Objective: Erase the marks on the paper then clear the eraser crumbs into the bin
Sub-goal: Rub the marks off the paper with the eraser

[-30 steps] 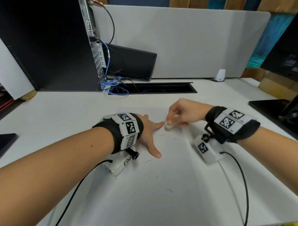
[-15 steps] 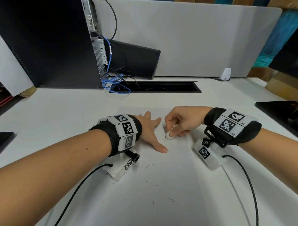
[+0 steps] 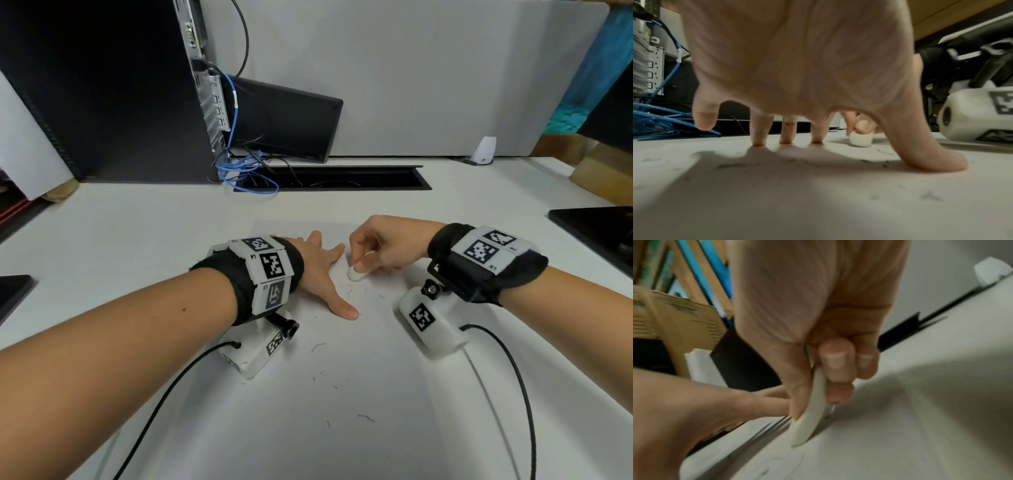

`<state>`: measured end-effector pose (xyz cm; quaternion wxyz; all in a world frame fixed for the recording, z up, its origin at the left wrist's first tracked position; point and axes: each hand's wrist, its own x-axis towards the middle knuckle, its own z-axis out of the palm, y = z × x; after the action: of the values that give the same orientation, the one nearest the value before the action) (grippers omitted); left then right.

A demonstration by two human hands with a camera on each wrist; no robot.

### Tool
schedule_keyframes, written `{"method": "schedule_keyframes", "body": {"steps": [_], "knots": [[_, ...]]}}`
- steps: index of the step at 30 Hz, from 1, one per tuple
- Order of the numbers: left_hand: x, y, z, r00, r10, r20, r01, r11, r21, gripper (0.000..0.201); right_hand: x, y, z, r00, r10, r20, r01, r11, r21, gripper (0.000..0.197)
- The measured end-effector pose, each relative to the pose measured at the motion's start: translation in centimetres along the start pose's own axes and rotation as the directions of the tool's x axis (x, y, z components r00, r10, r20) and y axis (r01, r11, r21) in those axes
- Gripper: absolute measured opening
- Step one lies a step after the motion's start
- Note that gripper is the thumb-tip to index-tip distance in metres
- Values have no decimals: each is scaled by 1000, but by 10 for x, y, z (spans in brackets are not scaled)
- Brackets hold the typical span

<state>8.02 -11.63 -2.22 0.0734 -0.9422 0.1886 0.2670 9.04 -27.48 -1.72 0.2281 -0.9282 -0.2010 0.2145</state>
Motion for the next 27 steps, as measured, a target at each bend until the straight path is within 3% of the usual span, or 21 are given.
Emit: {"method": "schedule_keyframes", "body": {"steps": [4,9,14,19,24,27], "knots": [[2,0,1,1000,-3,-3,3,1000,15,120,-11,-4,4,982,10,191,-6,1000,-21,17],[1,0,1,1000,-10,-1,10,1000,13,120,-6,-1,-8,999,31,-34,-35,993,-113,23],[3,0,1,1000,-12,-8,12,999,33,121,-18,-4,-1,984,34,176,-22,997,-72,17],[1,0,0,1000,-13,-5,13,1000,20,120,-4,-3,-9,999,25,-37,-31,988,-151,25],[1,0,0,1000,-11,-6,12,999,36,120,-19,-6,3,982,23,186,-12,998,-61,20],[-1,1,-1,1000,-8,-7,8,999,33,119,-11,-5,-3,999,12,48,-7,993,-118,20]]}}
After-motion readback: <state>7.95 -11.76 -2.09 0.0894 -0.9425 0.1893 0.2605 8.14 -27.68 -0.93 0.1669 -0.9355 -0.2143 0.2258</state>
